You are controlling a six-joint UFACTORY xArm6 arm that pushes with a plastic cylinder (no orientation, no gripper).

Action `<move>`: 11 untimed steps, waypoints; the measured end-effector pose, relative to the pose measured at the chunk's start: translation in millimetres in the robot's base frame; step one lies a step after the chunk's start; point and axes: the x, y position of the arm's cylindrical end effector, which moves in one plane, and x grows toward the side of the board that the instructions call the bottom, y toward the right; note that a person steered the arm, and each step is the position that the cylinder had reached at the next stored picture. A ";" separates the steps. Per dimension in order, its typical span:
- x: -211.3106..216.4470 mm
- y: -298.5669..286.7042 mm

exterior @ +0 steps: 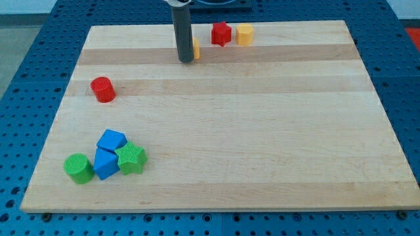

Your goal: Push the yellow heart to towards the yellow hexagon

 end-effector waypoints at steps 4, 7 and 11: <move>-22.7 -33.7; -20.2 53.7; 17.2 77.1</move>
